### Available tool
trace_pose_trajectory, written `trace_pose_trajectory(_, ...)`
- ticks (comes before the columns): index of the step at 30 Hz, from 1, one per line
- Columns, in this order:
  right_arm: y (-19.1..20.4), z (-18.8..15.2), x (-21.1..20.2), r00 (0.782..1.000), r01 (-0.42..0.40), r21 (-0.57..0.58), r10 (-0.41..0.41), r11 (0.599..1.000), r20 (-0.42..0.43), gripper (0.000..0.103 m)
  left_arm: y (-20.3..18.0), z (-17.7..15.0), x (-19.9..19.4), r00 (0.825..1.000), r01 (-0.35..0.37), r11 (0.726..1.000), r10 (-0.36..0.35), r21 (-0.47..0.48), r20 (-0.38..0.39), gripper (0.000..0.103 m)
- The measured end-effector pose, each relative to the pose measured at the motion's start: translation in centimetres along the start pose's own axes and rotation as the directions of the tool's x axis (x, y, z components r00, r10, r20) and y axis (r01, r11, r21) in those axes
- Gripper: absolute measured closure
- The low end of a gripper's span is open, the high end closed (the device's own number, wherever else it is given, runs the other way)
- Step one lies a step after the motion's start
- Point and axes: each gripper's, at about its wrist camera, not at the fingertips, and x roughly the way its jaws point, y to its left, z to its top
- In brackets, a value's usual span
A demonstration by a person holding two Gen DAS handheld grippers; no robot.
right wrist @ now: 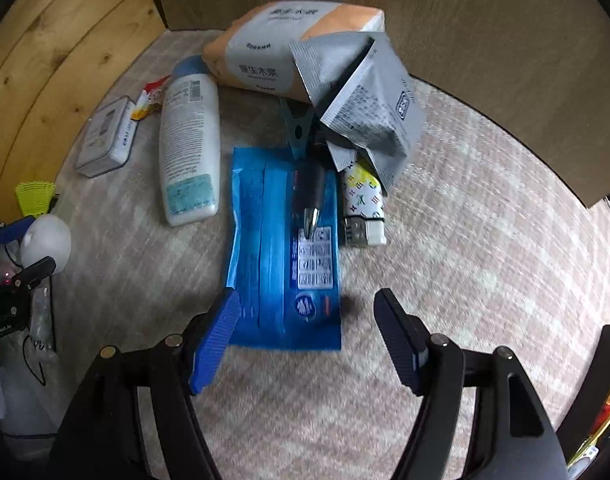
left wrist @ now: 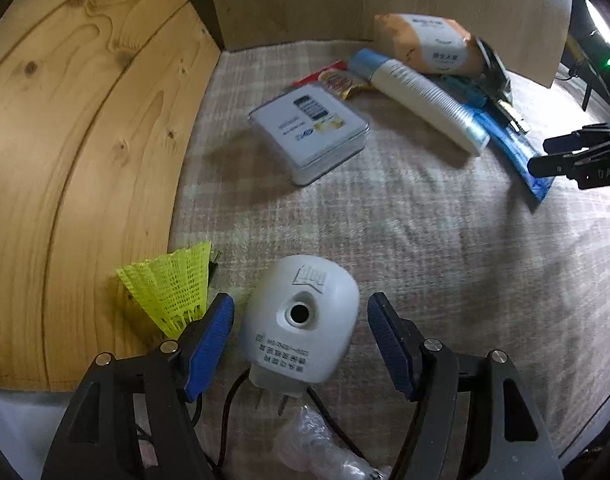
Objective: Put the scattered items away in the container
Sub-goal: 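Grasp the white plug-in device with the left tool while the right tool grasps a blue toothbrush pack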
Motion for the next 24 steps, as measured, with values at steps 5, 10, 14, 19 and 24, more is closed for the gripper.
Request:
trace_pose_trajectory(5,0.3,0.7,0.9,1.0,0.004,-0.005,-0.004,1.0,-0.025,0.03,-0.3,0.0,0.9,1.0,0.005,1.0,-0.005,0.004,-0.017,0.043)
trace_pose_trajectory(10,0.5,1.3,1.4,0.998,0.051,-0.018,-0.052,0.999,-0.02,0.023,-0.4,0.1,1.3,1.0,0.001,1.0,-0.001,-0.019,-0.011,0.046)
trace_pose_trajectory(14,0.2,1.7,1.6,0.998,0.055,-0.006,-0.055,0.998,-0.029,0.019,-1.0,-0.1,1.1,1.0,-0.004,1.0,0.004,-0.009,0.005,0.047)
trace_pose_trajectory(19,0.7,1.2,1.3,0.998,0.063,-0.049,-0.064,0.997,-0.025,0.029,-2.3,-0.4,0.8,1.0,0.007,1.0,-0.007,0.008,0.027,0.047)
trace_pose_trajectory(24,1.0,0.3,0.4,0.999,0.045,-0.079,-0.047,0.996,-0.015,0.056,-4.5,-0.7,0.5,0.999,0.02,0.999,-0.022,0.044,0.039,0.047)
